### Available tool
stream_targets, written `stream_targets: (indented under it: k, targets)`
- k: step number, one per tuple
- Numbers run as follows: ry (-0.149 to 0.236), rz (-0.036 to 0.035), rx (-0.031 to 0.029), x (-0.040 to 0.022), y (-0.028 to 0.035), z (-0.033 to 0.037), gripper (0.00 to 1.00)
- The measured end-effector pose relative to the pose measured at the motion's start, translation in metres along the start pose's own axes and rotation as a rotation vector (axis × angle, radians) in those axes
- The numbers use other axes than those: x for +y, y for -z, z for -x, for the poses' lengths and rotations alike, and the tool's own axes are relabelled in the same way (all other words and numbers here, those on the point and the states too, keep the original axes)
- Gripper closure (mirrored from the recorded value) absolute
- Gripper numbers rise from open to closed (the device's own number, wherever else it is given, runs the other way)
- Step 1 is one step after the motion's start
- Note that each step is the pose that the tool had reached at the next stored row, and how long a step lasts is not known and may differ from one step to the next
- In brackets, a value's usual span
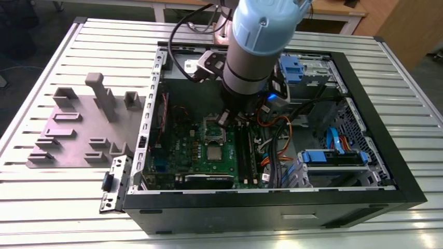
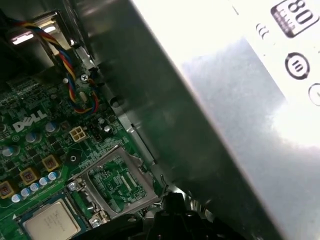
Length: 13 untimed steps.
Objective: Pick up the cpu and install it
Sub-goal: 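Close the cpu cover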
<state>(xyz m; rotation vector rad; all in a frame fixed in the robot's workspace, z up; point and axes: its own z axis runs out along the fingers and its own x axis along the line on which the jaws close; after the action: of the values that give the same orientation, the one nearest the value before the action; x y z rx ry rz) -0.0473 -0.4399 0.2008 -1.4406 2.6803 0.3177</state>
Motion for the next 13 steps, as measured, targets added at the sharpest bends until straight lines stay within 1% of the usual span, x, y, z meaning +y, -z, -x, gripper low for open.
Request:
stream_targets:
  k: [7, 13]
  targets:
    - [0.0, -0.0005, 0.0009, 0.0018, 0.0057, 0.0004, 0.89]
    - [0.0, -0.0011, 0.0016, 0.0022, 0.0077, 0.0007, 0.89]
